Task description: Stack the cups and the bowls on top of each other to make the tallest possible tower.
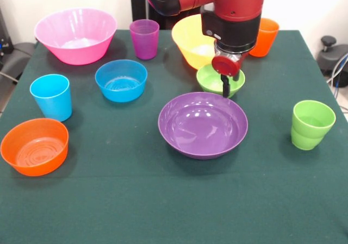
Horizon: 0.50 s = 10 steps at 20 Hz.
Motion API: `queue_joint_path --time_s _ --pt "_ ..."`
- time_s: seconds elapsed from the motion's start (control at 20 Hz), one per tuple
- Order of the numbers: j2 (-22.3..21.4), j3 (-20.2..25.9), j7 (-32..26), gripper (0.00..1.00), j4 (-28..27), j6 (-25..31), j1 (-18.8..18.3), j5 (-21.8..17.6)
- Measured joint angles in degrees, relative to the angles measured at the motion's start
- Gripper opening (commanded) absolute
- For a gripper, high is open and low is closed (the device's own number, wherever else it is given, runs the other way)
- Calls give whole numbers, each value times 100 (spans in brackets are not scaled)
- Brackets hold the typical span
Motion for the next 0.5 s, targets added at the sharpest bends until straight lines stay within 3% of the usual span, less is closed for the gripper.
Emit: queue_joint_path --time_s 0.5 --pt "-29 -149 0 100 -7 -1 172 -226"
